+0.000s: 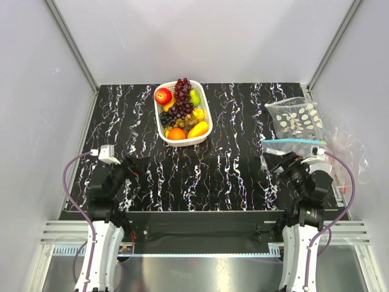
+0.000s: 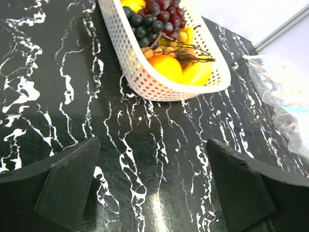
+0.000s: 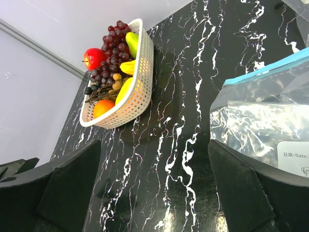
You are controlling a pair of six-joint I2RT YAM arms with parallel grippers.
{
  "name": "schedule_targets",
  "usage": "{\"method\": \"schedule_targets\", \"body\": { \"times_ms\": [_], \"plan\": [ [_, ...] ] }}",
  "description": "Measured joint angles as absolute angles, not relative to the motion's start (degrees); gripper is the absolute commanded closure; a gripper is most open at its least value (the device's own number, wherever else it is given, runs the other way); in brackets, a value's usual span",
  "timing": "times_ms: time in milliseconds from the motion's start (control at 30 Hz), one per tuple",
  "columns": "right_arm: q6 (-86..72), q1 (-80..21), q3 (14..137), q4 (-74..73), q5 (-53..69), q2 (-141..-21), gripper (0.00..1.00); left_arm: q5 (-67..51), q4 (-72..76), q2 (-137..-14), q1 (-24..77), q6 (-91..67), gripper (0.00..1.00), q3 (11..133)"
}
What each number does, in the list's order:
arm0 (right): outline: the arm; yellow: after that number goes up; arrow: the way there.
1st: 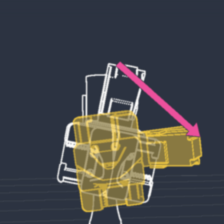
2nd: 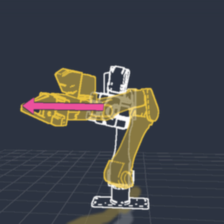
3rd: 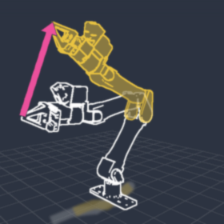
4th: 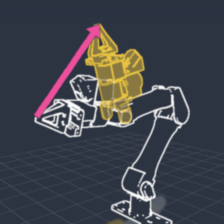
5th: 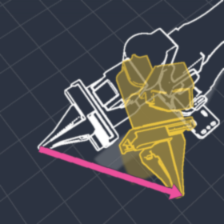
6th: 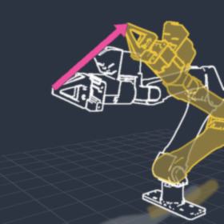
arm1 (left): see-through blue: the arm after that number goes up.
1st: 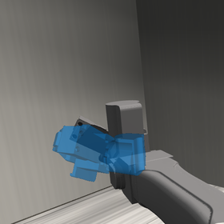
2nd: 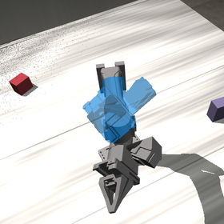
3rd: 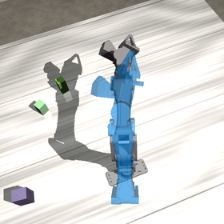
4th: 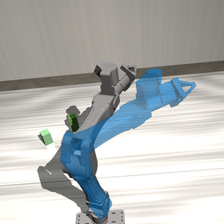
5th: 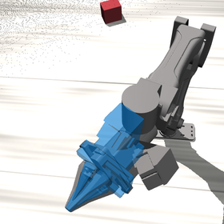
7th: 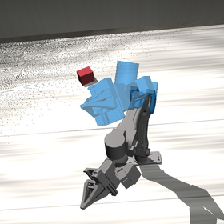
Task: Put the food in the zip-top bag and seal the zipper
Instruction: Pick up the zipper food storage bag at the center of the board.
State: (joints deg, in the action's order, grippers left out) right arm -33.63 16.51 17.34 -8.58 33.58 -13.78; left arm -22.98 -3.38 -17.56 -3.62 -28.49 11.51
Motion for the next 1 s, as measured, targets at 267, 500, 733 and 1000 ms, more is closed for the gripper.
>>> {"method": "schedule_targets", "body": {
  "times_ms": [267,500,733,1000],
  "plan": [
    [-33.4,16.5,17.3,-9.3,33.6,-12.5,0.00,-23.9,-3.4,-13.7,-3.6,-28.5,0.01,11.5],
    [-32.2,16.5,19.7,-12.5,29.5,-13.9,0.00,-24.3,-3.4,-14.3,-3.6,-28.3,0.01,11.5],
    [-27.6,15.4,40.0,-21.4,23.0,-37.1,0.14,-24.7,-3.1,-15.2,-3.6,-28.4,0.01,11.5],
    [-24.1,-5.6,50.3,-29.4,4.4,-54.7,0.19,-24.7,-3.0,-16.7,-3.5,-28.4,0.01,11.5]
  ]
}}
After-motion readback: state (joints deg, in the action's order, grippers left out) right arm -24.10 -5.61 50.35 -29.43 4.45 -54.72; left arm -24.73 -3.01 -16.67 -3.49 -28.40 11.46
